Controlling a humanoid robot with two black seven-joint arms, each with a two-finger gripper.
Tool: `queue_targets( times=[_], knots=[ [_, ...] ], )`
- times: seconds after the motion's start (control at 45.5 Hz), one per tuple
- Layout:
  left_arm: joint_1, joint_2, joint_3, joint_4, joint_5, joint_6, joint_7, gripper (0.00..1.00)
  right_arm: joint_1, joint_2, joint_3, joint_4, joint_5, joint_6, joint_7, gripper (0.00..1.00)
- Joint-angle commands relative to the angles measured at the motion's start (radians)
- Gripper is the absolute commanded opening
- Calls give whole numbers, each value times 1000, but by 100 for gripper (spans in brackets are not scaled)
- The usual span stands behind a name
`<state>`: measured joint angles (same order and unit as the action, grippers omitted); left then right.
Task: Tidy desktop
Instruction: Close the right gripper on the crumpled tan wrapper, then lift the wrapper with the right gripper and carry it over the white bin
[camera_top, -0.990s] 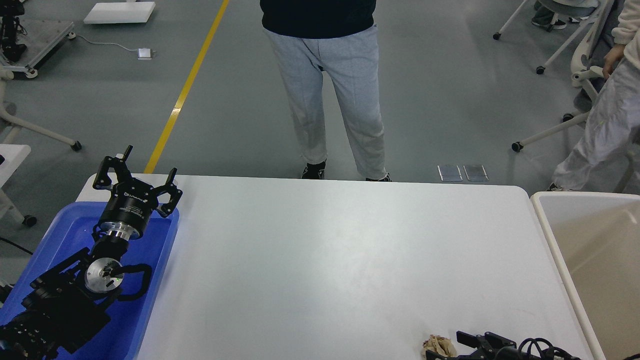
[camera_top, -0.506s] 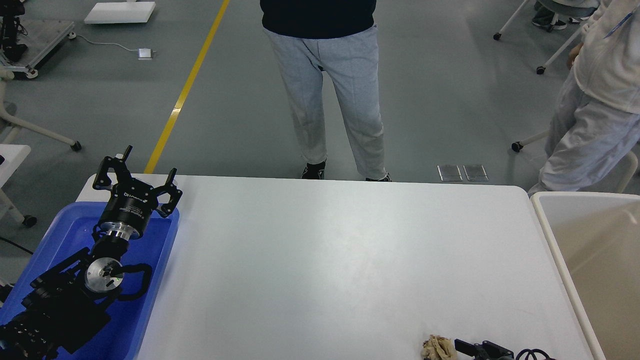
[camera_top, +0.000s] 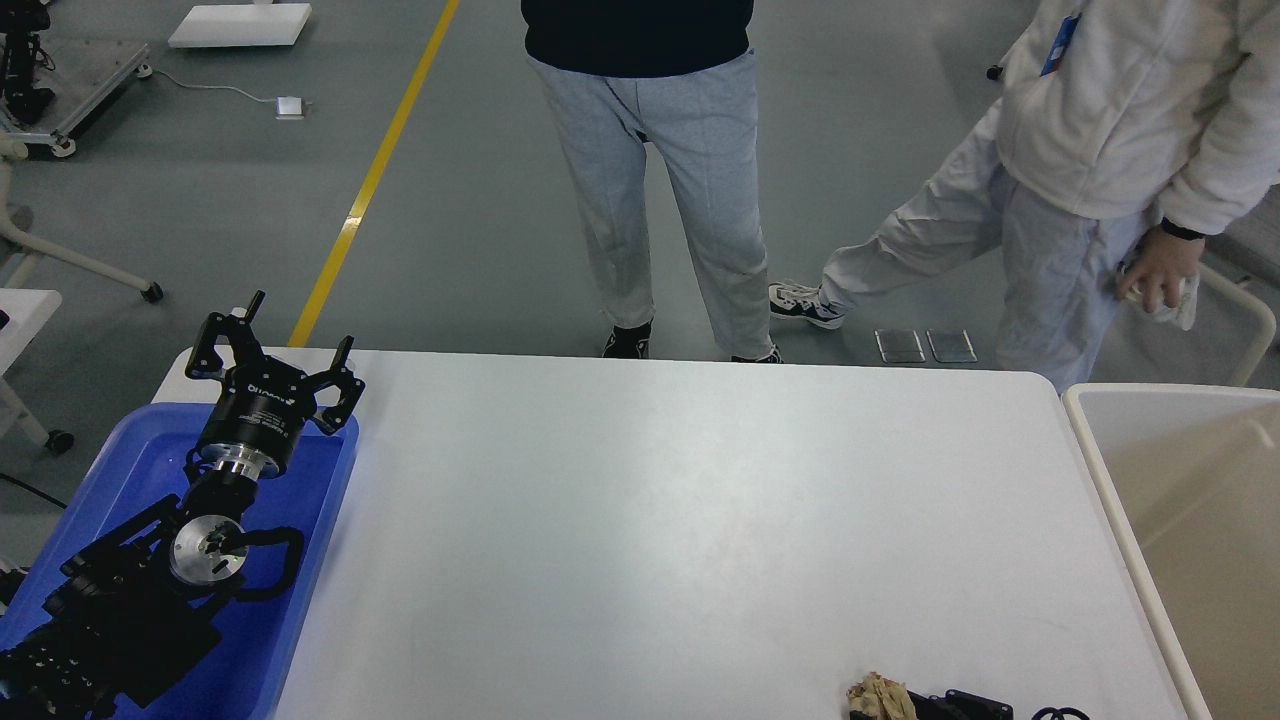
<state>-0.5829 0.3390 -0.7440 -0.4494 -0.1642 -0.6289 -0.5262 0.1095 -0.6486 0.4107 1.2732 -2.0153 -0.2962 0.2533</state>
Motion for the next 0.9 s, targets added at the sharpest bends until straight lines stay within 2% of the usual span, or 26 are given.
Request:
queue_targets(
  times=[0.0, 0.418, 0.55, 0.88],
  knots=[
    [0, 0, 0, 1, 0, 0, 0, 100, 12, -2, -29, -11, 0, -8, 1, 0],
    [-2, 0, 0, 0, 0, 0, 0, 100, 58, -23, -27, 37, 84, -4, 6, 0],
    [-2, 0, 0, 0, 0, 0, 0, 100, 102, -92, -29, 121, 164, 23, -3, 0],
    [-2, 0, 0, 0, 0, -2, 0, 100, 278, -318, -26, 287, 418, 196, -23, 0]
  ],
)
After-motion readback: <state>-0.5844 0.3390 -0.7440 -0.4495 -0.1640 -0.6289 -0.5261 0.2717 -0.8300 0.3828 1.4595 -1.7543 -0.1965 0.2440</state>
